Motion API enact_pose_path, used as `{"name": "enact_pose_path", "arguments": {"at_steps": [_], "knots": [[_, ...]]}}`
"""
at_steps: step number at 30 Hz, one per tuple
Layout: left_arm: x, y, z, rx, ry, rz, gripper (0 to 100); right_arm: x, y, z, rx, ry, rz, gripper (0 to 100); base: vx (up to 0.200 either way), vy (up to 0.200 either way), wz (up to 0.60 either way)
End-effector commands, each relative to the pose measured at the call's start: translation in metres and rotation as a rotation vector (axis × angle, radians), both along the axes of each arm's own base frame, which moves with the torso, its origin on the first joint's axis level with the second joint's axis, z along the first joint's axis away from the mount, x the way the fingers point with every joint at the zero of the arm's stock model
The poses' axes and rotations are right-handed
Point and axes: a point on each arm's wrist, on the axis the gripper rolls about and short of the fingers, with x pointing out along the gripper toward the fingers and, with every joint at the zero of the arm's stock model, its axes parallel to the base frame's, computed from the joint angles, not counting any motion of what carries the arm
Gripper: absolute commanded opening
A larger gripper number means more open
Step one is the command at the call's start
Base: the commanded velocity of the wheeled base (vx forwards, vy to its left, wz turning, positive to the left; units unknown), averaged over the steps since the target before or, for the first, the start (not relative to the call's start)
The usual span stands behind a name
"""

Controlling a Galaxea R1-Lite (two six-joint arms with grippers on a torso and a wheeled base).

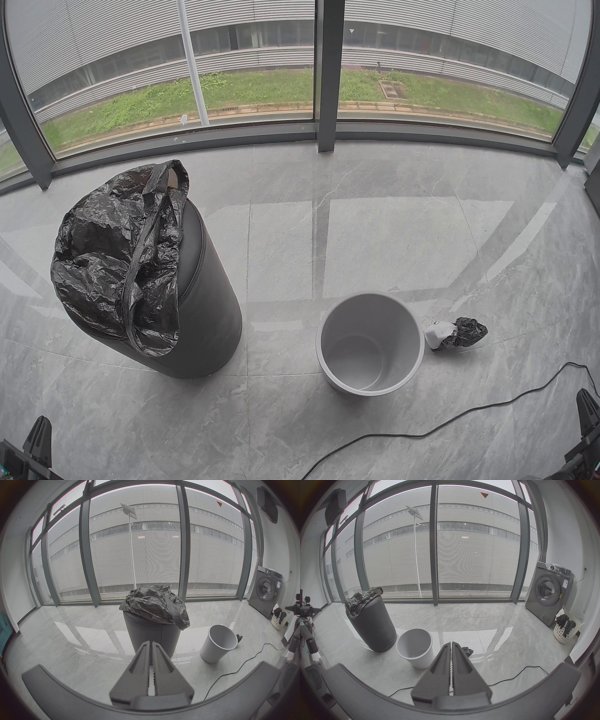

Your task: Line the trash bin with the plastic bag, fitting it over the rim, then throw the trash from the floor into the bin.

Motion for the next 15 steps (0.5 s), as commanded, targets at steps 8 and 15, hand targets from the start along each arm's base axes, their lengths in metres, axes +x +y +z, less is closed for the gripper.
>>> {"name": "enact_pose_path", "arguments": {"at_steps": [8, 15], "knots": [[0.0, 0.0, -0.0043, 0.001, 0.001, -0.001, 0, 0.0001, 0.0, -0.0048, 0.005, 0.002, 0.0, 0, 0.025, 0.2, 0.0], [0.0001, 0.0, -0.0044, -0.001, 0.0, 0.001, 0, 0.0001, 0.0, -0.0046, 0.005, 0.001, 0.0, 0, 0.2, 0.143, 0.0]]}}
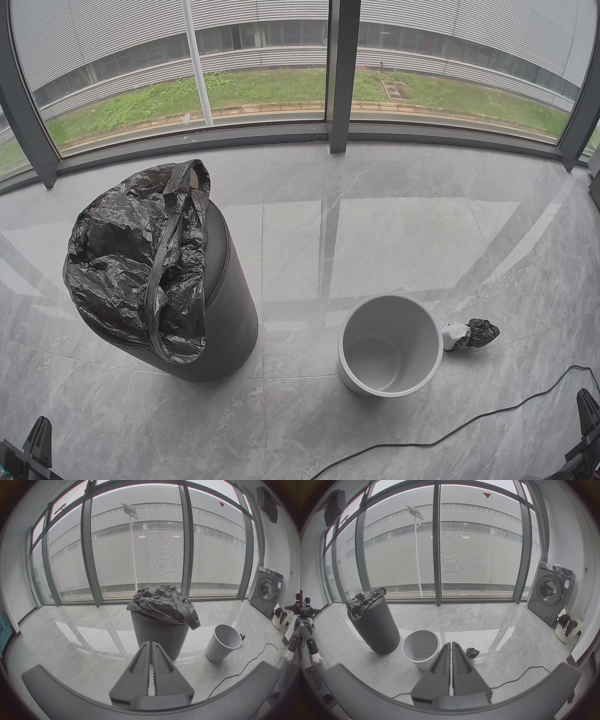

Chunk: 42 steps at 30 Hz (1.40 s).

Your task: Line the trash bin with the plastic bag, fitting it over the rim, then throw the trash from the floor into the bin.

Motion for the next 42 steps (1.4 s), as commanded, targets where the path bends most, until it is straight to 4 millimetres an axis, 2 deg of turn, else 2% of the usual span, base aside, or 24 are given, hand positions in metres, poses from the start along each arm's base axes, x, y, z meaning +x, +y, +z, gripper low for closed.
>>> {"name": "enact_pose_path", "arguments": {"at_steps": [1, 13, 14, 22, 24, 25, 26, 28, 29, 30, 32, 33, 34, 35, 36, 37, 39, 40, 42], "knots": [[0.0, 0.0, -0.004, -0.008, -0.009, 0.002, 0, 0.0, 0.0, -0.005, 0.0, 0.002, 0.0, 0, 0.2, 0.0, 0.0], [0.001, 0.0, -0.004, -0.005, 0.011, 0.002, 0, 0.0, 0.0, -0.005, 0.0, 0.002, 0.0, 0, 0.0, 0.0, 0.0], [0.002, 0.0, -0.004, -0.005, 0.02, 0.002, 100, 0.0, 0.0, -0.005, 0.0, 0.002, 0.0, 0, 0.0, 0.0, 0.0], [0.002, 0.0, -0.004, 0.001, 0.022, -0.007, 100, 0.0, 0.0, -0.005, 0.001, 0.002, 0.0, 0, 0.0, 0.0, 0.0], [0.0, 0.0, 0.006, 0.01, -0.03, -0.013, 100, 0.0, 0.0, -0.005, 0.003, 0.003, -0.002, 0, 0.0, 0.0, 0.0], [-0.001, 0.0, 0.018, 0.008, -0.06, -0.021, 100, 0.0, 0.0, -0.005, 0.003, 0.003, -0.002, 0, 0.0, 0.0, 0.0], [0.004, 0.0, 0.079, -0.007, -0.162, -0.03, 100, 0.0, 0.0, -0.005, 0.004, 0.002, -0.002, 0, 0.0, 0.0, 0.0], [0.029, -0.001, 0.142, -0.114, -0.183, -0.079, 100, 0.0, 0.0, -0.005, 0.001, 0.003, -0.003, 0, 0.0, 0.0, 0.0], [0.042, -0.002, 0.168, -0.193, -0.174, -0.119, 100, 0.0, 0.0, -0.005, 0.001, 0.003, -0.003, 0, 0.0, 0.0, 0.0], [0.053, -0.004, 0.181, -0.257, -0.128, -0.151, 100, 0.0, 0.0, -0.005, 0.001, 0.003, -0.003, 0, 0.0, 0.0, 0.0], [0.077, -0.012, 0.176, -0.355, 0.075, -0.247, 100, 0.0, 0.0, -0.005, 0.001, 0.003, -0.005, 0, 0.0, 0.0, 0.0], [0.08, -0.014, 0.171, -0.372, 0.127, -0.27, 100, 0.0, 0.0, -0.005, 0.001, 0.003, -0.005, 0, 0.0, 0.0, 0.0], [0.086, -0.022, 0.154, -0.402, 0.283, -0.357, 100, 0.0, 0.0, -0.005, 0.001, 0.003, -0.005, 0, 0.0, 0.0, 0.0], [0.086, -0.023, 0.152, -0.407, 0.301, -0.368, 100, 0.0, 0.0, -0.005, 0.001, 0.003, -0.003, 0, 0.0, 0.0, 0.0], [0.088, -0.03, 0.134, -0.423, 0.456, -0.451, 100, 0.0, 0.0, -0.005, 0.001, 0.003, -0.003, 0, 0.0, 0.0, 0.0], [0.089, -0.035, 0.124, -0.418, 0.551, -0.499, 100, 0.0, 0.0, -0.004, 0.001, 0.002, -0.003, 0, 0.0, 0.0, 0.0], [0.093, -0.043, 0.11, -0.391, 0.704, -0.544, 100, 0.0, 0.0, -0.004, 0.001, 0.002, -0.003, 0, 0.0, 0.0, 0.0], [0.094, -0.044, 0.11, -0.389, 0.712, -0.544, 100, 0.0, 0.0, -0.005, 0.001, 0.003, -0.003, 0, 0.0, 0.0, 0.0], [0.108, -0.055, 0.098, -0.36, 0.848, -0.528, 100, 0.0, 0.0, -0.005, 0.003, 0.002, -0.003, 0, 0.0, 0.0, 0.0]]}}
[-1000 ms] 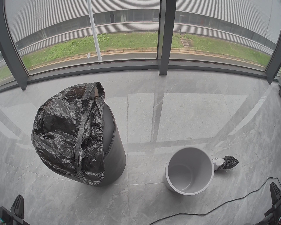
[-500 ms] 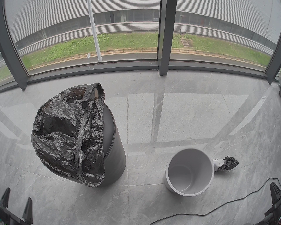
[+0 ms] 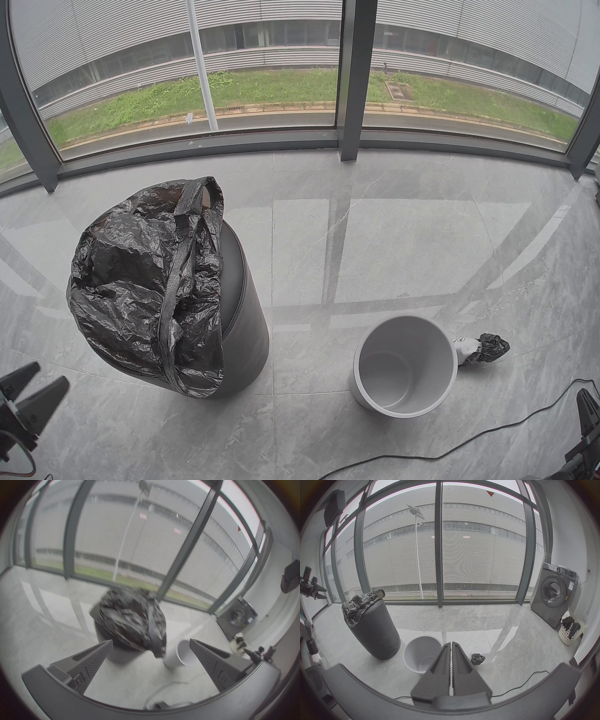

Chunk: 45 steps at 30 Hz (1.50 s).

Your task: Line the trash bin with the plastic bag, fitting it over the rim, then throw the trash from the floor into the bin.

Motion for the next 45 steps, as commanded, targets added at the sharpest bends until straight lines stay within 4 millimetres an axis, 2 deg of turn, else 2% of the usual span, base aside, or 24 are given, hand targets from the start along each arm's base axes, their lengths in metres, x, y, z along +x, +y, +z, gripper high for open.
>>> {"name": "enact_pose_path", "arguments": {"at_steps": [1, 2, 3, 4, 7, 8, 9, 13, 25, 33, 40, 41, 45], "knots": [[0.069, -0.048, -0.011, 0.02, 0.599, -0.3, 100, 0.0, 0.0, -0.005, 0.001, 0.001, 0.0, 0, 0.0, 0.0, 0.0], [0.084, -0.056, -0.016, 0.021, 0.669, -0.278, 100, 0.0, 0.0, -0.005, 0.002, 0.002, -0.002, 0, 0.0, 0.0, 0.0], [0.084, -0.056, -0.016, 0.021, 0.669, -0.278, 100, 0.0, 0.0, -0.005, 0.002, 0.002, -0.002, 0, 0.0, 0.0, 0.0], [0.102, -0.065, -0.019, -0.016, 0.725, -0.238, 100, 0.0, 0.0, -0.005, 0.002, 0.001, -0.003, 0, 0.0, 0.0, 0.0], [0.119, -0.074, -0.02, -0.051, 0.746, -0.197, 100, 0.0, 0.0, -0.005, 0.002, 0.001, -0.002, 0, 0.0, 0.0, 0.0], [0.119, -0.074, -0.02, -0.051, 0.746, -0.197, 100, 0.0, 0.0, -0.005, 0.002, 0.001, -0.002, 0, 0.0, 0.0, 0.0], [0.137, -0.08, -0.018, -0.077, 0.753, -0.16, 100, 0.0, 0.0, -0.005, 0.002, 0.001, -0.002, 0, 0.0, 0.0, 0.0], [0.153, -0.084, -0.011, -0.126, 0.768, -0.106, 100, 0.0, 0.0, -0.005, 0.004, 0.002, -0.002, 0, 0.0, 0.0, 0.0], [0.164, -0.088, -0.019, -0.106, 0.78, -0.064, 100, 0.0, 0.0, -0.005, 0.002, 0.002, -0.002, 0, 0.0, 0.0, 0.0], [0.172, -0.091, -0.013, -0.127, 0.728, -0.077, 100, 0.0, 0.0, -0.005, 0.001, 0.001, -0.002, 0, 0.0, 0.0, 0.0], [0.183, -0.094, -0.022, -0.104, 0.742, -0.06, 100, 0.0, 0.0, -0.005, 0.002, 0.001, -0.002, 0, 0.0, 0.0, 0.0], [0.186, -0.093, -0.023, -0.097, 0.731, -0.05, 0, 0.0, 0.0, -0.005, 0.002, 0.001, -0.002, 0, 0.0, 0.0, 0.0], [0.192, -0.094, -0.027, -0.082, 0.727, -0.043, 0, 0.0, 0.0, -0.005, 0.002, 0.001, -0.002, 0, 0.0, 0.0, 0.0]]}}
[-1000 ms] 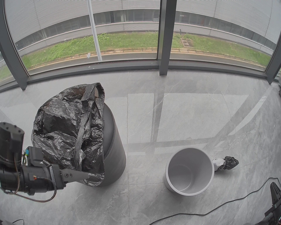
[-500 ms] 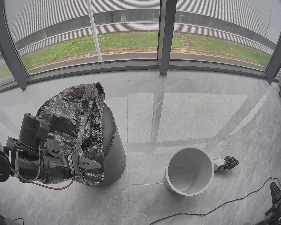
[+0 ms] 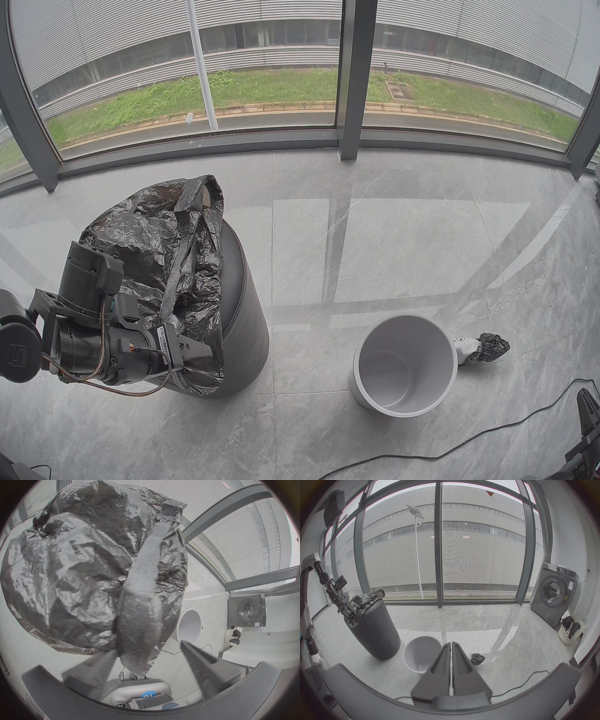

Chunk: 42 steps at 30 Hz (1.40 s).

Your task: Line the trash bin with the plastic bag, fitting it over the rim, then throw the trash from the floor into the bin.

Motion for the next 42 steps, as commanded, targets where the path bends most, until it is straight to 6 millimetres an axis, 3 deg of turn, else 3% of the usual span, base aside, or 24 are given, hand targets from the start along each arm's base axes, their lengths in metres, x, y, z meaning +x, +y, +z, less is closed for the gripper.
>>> {"name": "enact_pose_path", "arguments": {"at_steps": [1, 7, 17, 26, 28, 29, 36, 37, 39, 40, 41, 42], "knots": [[0.008, -0.002, -0.008, 0.014, 0.018, 0.005, 0, 0.0, 0.0, -0.005, 0.0, 0.004, -0.001, 0, 0.0, 0.0, 0.0], [0.01, -0.003, -0.011, 0.019, 0.015, -0.001, 0, 0.0, 0.0, -0.005, 0.0, 0.002, 0.0, 0, 0.0, 0.0, 0.0], [-0.007, 0.006, -0.013, 0.097, -0.027, -0.06, 0, 0.0, 0.0, -0.005, 0.0, 0.002, 0.0, 0, 0.0, 0.0, 0.0], [-0.04, 0.025, 0.04, 0.345, -0.403, -0.137, 0, 0.0, 0.0, -0.004, -0.007, 0.007, 0.01, 0, 0.0, 0.0, 0.0], [-0.054, 0.03, 0.054, 0.472, -0.523, -0.201, 0, 0.003, 0.0, -0.004, -0.009, 0.045, 0.016, 0, 0.0, 0.0, 0.0], [-0.059, 0.033, 0.057, 0.515, -0.555, -0.221, 0, 0.004, 0.0, -0.003, -0.007, 0.059, 0.024, 100, 0.0, 0.0, 0.0], [-0.082, 0.046, 0.069, 0.611, -0.631, -0.221, 0, 0.006, -0.001, 0.001, -0.027, 0.083, 0.075, 100, 0.0, 0.0, 0.0], [-0.091, 0.05, 0.077, 0.609, -0.667, -0.186, 0, 0.009, 0.001, 0.042, -0.033, 0.019, 0.107, 100, 0.0, 0.0, 0.0], [-0.097, 0.053, 0.08, 0.612, -0.681, -0.169, 0, 0.035, 0.002, 0.091, -0.039, 0.016, 0.107, 100, 0.0, 0.0, 0.0], [-0.099, 0.055, 0.081, 0.615, -0.679, -0.164, 0, 0.05, 0.003, 0.11, -0.056, 0.001, 0.122, 100, 0.0, 0.0, 0.0], [-0.099, 0.055, 0.081, 0.615, -0.679, -0.164, 0, 0.05, 0.003, 0.11, -0.056, 0.001, 0.122, 100, 0.0, 0.0, 0.0], [-0.104, 0.058, 0.079, 0.621, -0.676, -0.161, 0, 0.099, 0.006, 0.142, -0.139, -0.001, 0.205, 100, 0.0, 0.0, 0.0]]}}
